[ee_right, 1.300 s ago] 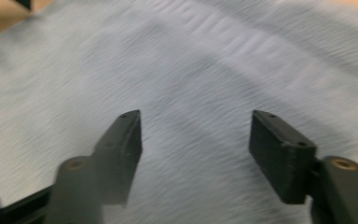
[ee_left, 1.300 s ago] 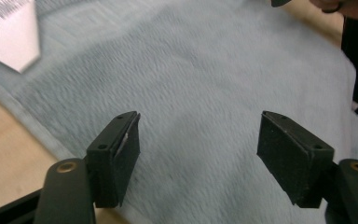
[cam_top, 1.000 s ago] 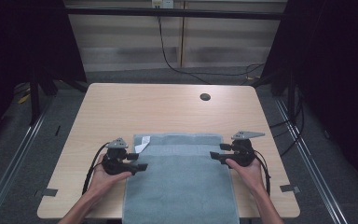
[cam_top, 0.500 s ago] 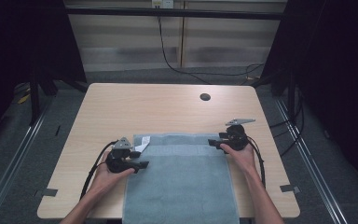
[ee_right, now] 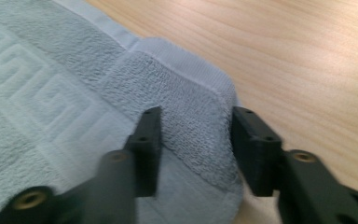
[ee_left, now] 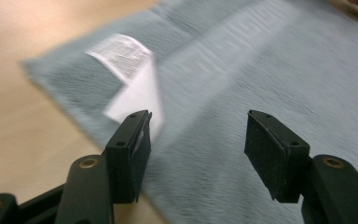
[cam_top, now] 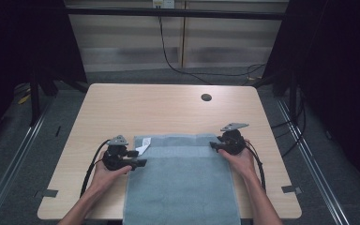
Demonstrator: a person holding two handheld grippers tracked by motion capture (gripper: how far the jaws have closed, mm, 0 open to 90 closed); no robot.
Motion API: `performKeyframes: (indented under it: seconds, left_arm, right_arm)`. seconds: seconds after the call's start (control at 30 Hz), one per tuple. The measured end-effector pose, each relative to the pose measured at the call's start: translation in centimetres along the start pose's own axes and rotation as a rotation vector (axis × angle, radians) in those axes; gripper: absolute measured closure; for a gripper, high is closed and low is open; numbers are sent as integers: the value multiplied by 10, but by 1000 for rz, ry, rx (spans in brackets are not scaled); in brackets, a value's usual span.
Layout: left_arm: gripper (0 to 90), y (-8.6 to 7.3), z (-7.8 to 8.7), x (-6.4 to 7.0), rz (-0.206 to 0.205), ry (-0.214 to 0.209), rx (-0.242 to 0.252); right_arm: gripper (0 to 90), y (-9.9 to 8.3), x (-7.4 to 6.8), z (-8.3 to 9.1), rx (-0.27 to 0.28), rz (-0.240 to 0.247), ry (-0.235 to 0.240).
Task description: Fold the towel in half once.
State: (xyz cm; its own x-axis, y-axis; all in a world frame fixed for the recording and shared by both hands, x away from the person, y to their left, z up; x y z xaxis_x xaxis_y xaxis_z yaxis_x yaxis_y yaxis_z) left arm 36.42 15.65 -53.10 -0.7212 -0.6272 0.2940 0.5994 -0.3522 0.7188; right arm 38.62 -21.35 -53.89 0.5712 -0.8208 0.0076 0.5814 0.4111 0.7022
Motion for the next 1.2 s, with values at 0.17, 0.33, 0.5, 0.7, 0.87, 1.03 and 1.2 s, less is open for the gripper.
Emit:
performKeyframes:
  seconds: [0.17, 0.33, 0.5, 0.7, 0.87, 1.03, 1.2]
  left_arm:
    - [397, 21, -8, -16, 5, 20, 32]
    - [360, 27, -23, -28, 23, 62, 23]
    - [338, 25, -29, -26, -12, 92, 1]
    - [424, 21, -30, -18, -87, 109, -4]
    - [625, 15, -25, -8, -134, 69, -27]
    - [812, 11, -21, -11, -94, 13, -28]
    - [850, 12, -14, -16, -57, 2, -29]
  right_arm:
    - [814, -6, 1, 5, 20, -42, 40]
    - [826, -8, -3, 7, 25, -42, 52]
    - [825, -11, -6, 9, 43, -44, 57]
    - [825, -12, -9, 9, 53, -55, 74]
    - [832, -11, -16, 10, 40, -44, 93]
    - [838, -12, -18, 11, 43, -66, 113]
    - [842, -10, -17, 15, 42, -71, 114]
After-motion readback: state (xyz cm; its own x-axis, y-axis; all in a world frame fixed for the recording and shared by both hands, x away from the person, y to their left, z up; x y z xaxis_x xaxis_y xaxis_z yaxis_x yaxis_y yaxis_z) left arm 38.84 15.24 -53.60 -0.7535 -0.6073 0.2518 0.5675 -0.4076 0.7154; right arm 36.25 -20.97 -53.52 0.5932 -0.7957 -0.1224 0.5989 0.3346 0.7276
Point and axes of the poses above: each handheld gripper's, and its own axes: z roughly backward along the jaws, y roughly out of its top, x roughly to its right, the point moved 5 cm from there along -z, roughly forward along the jaws, and after that the axes turned 4 degrees about z, right-handed, at the moved point
